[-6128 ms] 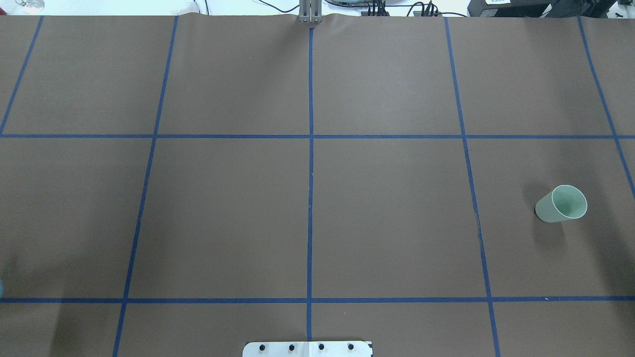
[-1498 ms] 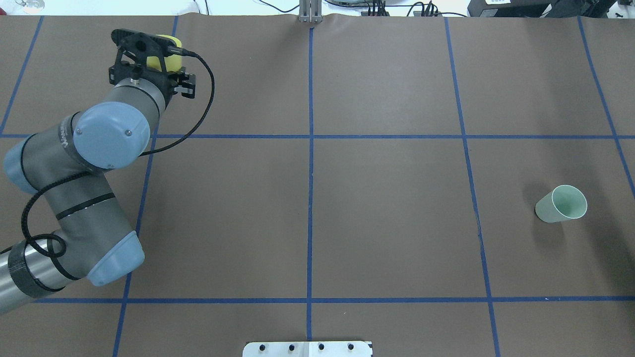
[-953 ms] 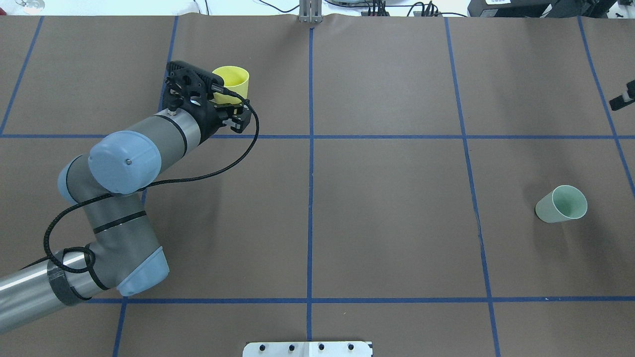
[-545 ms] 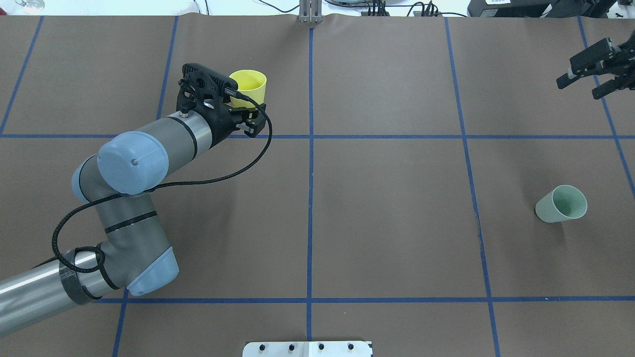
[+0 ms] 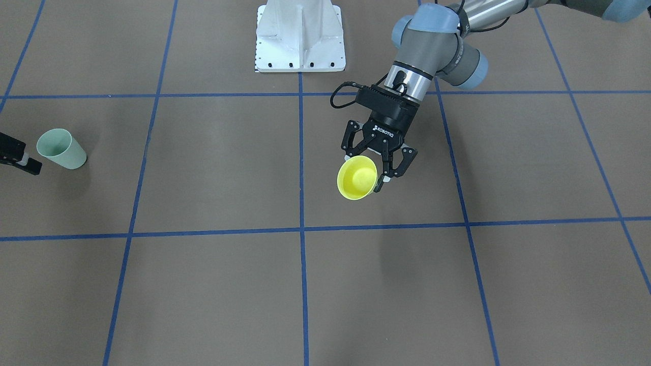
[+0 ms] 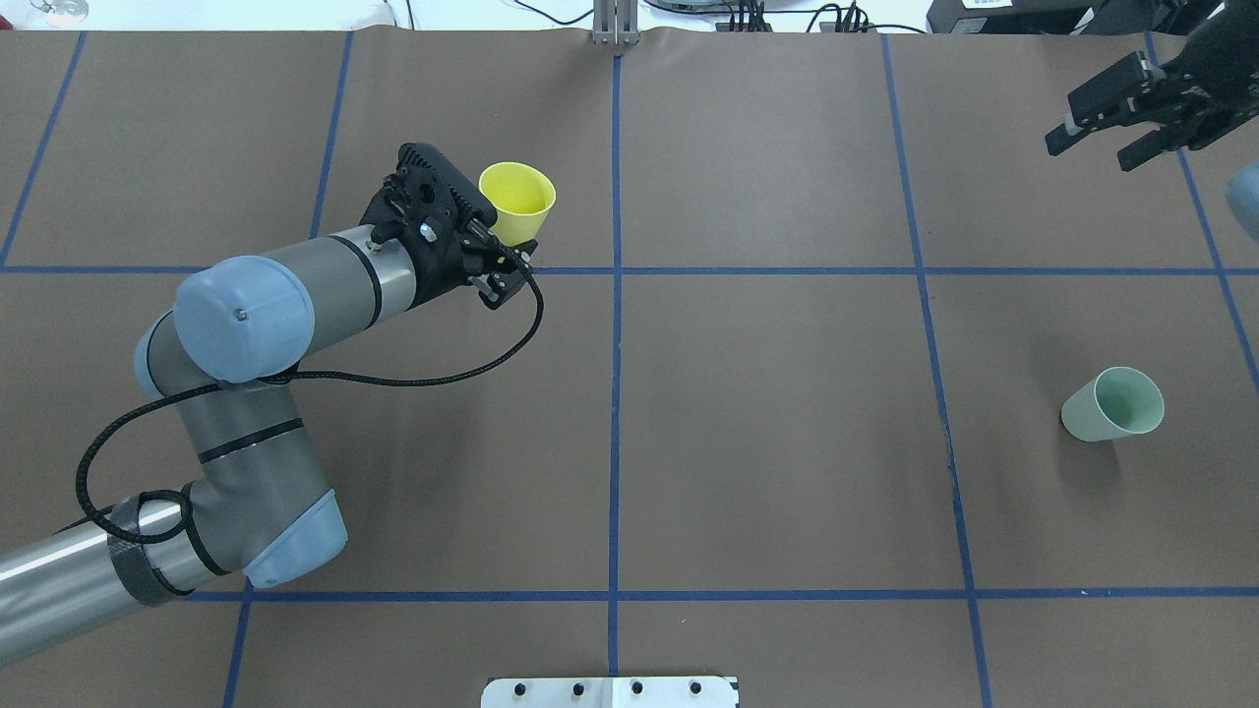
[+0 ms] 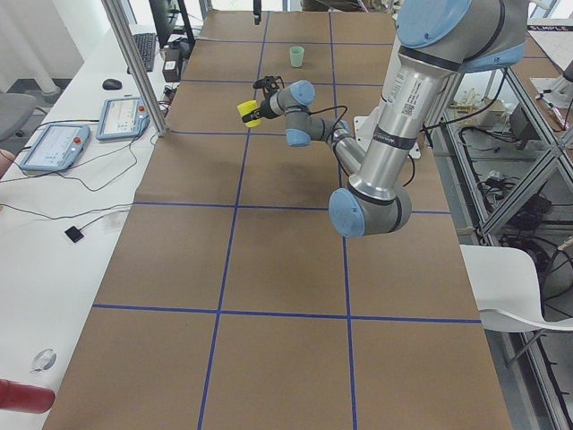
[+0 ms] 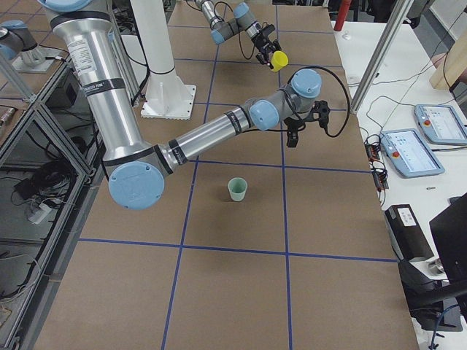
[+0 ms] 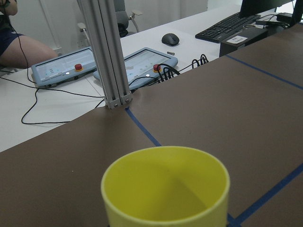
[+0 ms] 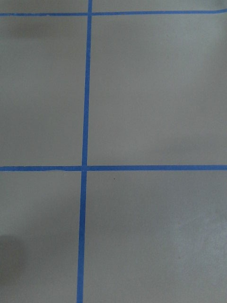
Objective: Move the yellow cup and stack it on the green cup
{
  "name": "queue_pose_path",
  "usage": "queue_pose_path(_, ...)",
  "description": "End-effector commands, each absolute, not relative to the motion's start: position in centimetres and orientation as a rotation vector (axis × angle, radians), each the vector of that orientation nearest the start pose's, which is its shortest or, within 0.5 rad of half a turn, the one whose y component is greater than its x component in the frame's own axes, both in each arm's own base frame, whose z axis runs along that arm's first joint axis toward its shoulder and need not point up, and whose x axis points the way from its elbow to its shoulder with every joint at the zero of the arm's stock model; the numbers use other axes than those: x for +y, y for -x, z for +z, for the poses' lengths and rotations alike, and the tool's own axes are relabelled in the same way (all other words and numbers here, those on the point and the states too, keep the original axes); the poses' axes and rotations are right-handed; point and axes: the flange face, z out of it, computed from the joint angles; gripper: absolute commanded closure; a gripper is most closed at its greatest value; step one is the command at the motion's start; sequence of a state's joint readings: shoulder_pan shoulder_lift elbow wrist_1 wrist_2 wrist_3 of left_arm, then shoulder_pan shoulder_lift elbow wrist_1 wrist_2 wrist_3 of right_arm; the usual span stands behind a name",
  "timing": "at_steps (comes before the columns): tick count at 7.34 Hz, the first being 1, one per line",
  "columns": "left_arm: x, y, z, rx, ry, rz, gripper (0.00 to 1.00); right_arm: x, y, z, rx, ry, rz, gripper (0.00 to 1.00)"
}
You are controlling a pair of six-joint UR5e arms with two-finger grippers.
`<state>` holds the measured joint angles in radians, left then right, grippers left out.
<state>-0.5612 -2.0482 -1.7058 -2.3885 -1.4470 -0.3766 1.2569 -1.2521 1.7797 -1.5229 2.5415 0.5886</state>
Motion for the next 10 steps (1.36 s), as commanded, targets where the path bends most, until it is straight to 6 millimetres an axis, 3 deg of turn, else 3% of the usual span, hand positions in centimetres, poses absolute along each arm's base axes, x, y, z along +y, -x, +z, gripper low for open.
queue_pose_path(1,-45.3,-45.0,22.6,0.962,-1.155,0.620,1.00,-56.7,19.1,31.1,-1.050,-0.140,-0.147,0.00)
queue_pose_path(2,-44.9,-44.8,22.4,1.018,-1.135,0.677,1.00,-55.6,21.1,29.9,-1.046,-0.152,-0.183,0.00)
queue_pose_path(6,-43.6,-45.0,21.7,1.093,-1.167,0.711,1.00,-53.1,30.1,22.0,-1.102,-0.148,-0.279,0.00)
queue_pose_path(10,-42.3,-45.7,21.3,1.139,-1.196,0.721,1.00,-50.0,34.9,17.2,-1.155,-0.103,-0.288,0.01)
